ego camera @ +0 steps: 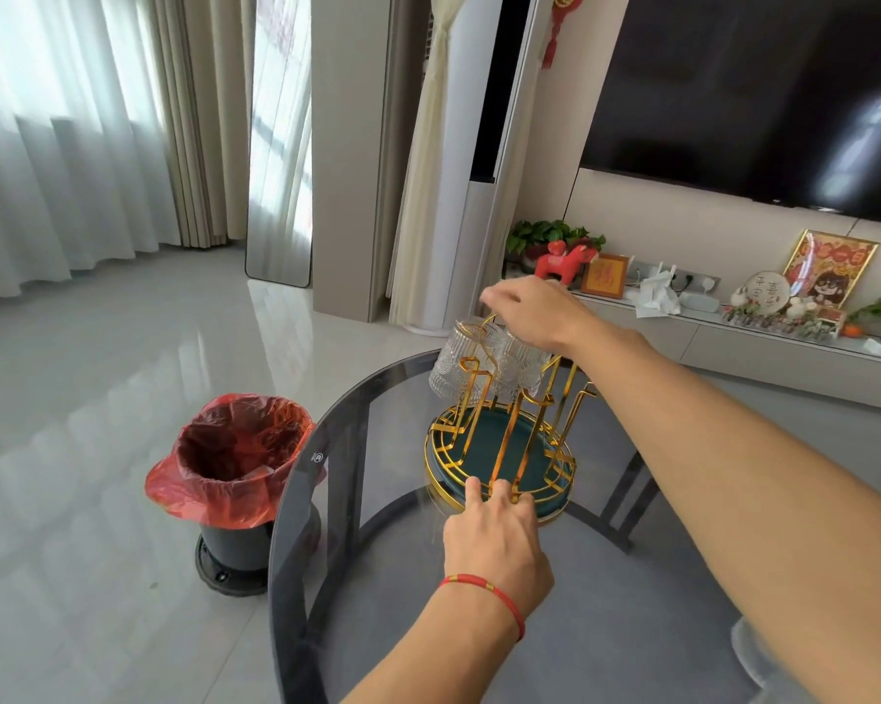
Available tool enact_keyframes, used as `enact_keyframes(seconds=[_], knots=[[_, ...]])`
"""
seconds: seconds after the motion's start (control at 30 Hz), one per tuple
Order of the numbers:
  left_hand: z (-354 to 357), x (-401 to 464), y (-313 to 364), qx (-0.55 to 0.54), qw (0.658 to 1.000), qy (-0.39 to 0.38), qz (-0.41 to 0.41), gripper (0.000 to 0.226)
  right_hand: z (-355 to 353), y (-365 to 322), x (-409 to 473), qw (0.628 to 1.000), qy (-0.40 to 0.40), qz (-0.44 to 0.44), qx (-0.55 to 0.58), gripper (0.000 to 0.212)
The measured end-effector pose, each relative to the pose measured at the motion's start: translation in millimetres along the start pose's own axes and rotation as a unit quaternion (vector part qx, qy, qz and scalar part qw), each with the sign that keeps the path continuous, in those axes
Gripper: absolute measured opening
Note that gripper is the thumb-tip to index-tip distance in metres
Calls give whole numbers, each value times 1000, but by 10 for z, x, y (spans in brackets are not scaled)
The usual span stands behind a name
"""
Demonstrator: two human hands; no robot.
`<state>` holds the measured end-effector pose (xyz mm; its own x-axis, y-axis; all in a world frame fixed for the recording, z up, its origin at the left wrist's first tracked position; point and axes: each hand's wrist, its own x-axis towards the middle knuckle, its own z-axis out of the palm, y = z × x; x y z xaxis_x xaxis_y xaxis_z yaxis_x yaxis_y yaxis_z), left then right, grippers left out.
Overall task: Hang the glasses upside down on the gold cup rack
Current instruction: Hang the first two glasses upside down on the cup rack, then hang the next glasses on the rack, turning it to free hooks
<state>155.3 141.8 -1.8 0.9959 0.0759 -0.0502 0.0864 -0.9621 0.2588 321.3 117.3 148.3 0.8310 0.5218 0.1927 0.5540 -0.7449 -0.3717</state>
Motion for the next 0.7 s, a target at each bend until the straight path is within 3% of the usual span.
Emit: enact_keyframes(seconds=[0.27, 0.43, 0.57, 0.63, 0.7], knots=[[103, -41, 11, 8, 1000, 23, 3, 65, -126, 598, -1336, 994, 104, -4, 42, 49], [222, -77, -2, 23, 999, 39, 10, 78, -51, 888, -2239, 990, 119, 67, 43, 35], [252, -200, 112, 28, 999, 32, -5, 82, 47, 964, -2881, 978, 192, 79, 26, 25], [224, -337, 338, 50, 997, 54, 33, 79, -5, 1020, -3066, 977, 201, 70, 13, 25], [231, -496, 583, 9, 986, 93, 137, 79, -70, 1073, -3140, 970, 227, 78, 42, 25]])
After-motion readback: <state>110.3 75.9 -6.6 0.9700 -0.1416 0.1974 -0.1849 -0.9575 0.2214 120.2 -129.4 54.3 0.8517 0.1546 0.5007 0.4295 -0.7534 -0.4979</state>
